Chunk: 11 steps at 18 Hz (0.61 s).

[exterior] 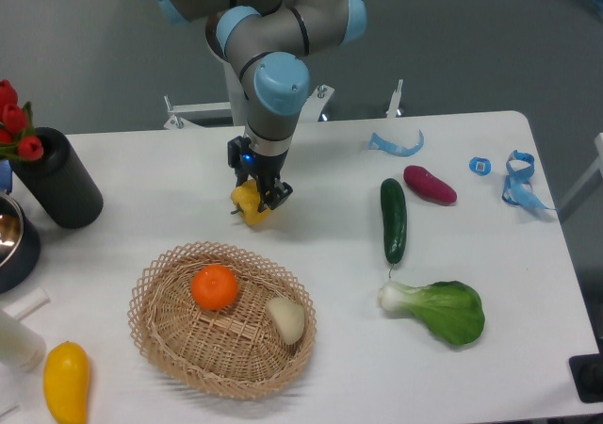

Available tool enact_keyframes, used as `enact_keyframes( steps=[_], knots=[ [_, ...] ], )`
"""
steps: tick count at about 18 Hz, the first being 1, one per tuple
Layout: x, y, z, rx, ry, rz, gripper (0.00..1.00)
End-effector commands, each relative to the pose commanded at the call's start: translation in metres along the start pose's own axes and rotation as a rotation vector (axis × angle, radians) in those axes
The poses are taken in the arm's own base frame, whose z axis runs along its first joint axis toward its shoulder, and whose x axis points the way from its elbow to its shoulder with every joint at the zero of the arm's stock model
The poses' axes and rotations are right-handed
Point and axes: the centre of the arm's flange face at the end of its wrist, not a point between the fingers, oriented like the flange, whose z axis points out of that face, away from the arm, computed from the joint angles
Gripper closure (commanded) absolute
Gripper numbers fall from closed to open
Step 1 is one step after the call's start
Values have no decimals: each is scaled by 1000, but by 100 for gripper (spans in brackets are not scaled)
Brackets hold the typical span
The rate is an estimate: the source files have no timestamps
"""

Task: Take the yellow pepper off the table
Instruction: 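Lift the gripped yellow pepper up off the table above the basket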

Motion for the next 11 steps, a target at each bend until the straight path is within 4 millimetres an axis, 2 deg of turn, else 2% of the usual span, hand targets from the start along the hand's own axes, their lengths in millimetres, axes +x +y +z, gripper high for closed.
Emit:
enact_keyframes(
  steps=[1, 4, 6, 9, 11],
  knots=[
    [-2, -3, -8, 6, -18, 6, 79],
    [-18, -25, -71, 96, -137, 27, 79],
    [-26, -41, -105, 220, -168, 21, 79],
    [-51, -47, -153, 334, -219, -70, 79],
    [-63, -55, -177, 380, -245, -108, 79]
  ],
)
